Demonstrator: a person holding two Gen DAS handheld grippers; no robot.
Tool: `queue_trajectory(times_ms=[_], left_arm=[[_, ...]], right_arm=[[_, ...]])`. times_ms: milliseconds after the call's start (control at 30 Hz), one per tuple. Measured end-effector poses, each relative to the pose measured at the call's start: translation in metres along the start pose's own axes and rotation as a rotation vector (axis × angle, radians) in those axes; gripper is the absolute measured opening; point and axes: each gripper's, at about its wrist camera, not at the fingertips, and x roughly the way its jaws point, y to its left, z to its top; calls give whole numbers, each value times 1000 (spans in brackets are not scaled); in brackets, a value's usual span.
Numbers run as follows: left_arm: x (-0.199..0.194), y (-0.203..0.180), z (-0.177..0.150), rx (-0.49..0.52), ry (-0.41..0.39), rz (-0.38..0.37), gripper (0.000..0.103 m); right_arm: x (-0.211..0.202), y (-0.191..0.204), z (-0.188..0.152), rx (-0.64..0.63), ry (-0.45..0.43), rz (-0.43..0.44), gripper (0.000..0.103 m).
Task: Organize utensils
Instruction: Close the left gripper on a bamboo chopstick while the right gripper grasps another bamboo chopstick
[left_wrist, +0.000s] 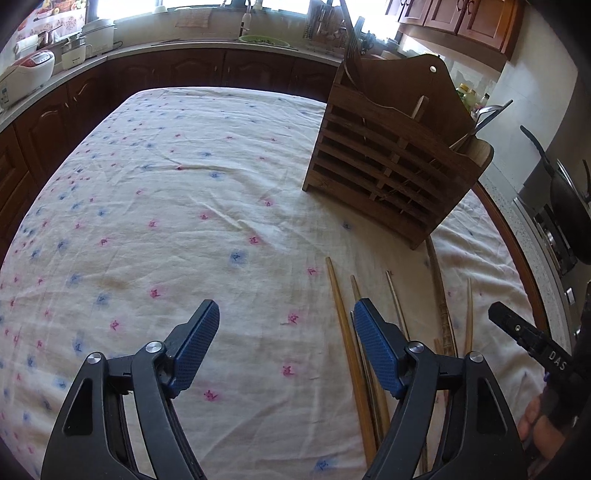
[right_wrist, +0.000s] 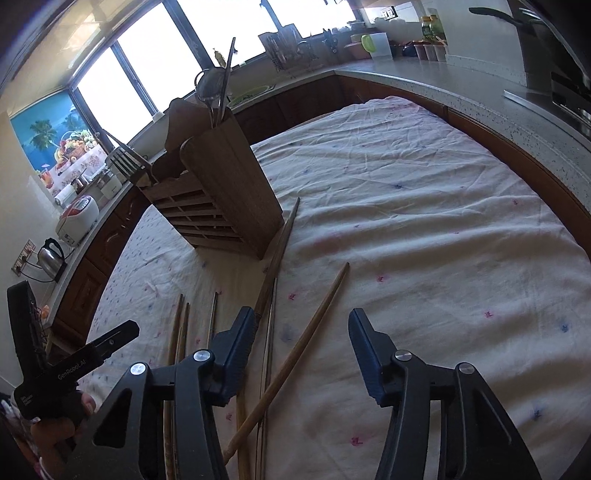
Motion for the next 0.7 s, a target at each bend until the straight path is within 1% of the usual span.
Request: queue_trajectory(times_ms=[67,167,267,333,367,400,433,500,533,633,700], left_arm=[[8,-4,5,9,17,-7,63],[17,-11,12,29,30,-19,52],[26,-19,17,61,45,-24,45],[35,-25,19,84,66,-24,36],[40,-27,19,94,83,-26,29],[44,-29,18,103,98,-27,22],[44,-32,17,123,78,-12,21],[46,-37,16,154,71,7,11],[47,-37,16,157,72,4,8],[46,-36,16,165,67,-4,6],[44,-34,16,165,64,-12,6]], right_arm=[[9,0,1,-7,24,-22,43],[22,-3,3,2,50,-47,37],[29,-5,5,1,63,-62,32],[36,-5,6,-3,77,-71,30],[40,-5,6,-8,86,-75,29],[42,-3,7,-22,76,-83,28],[44,-1,7,-39,75,-93,28],[48,3,9,-57,73,-102,28],[49,5,10,-63,73,-106,26],[53,7,11,-80,66,-132,14],[52,5,11,-75,56,-135,10]])
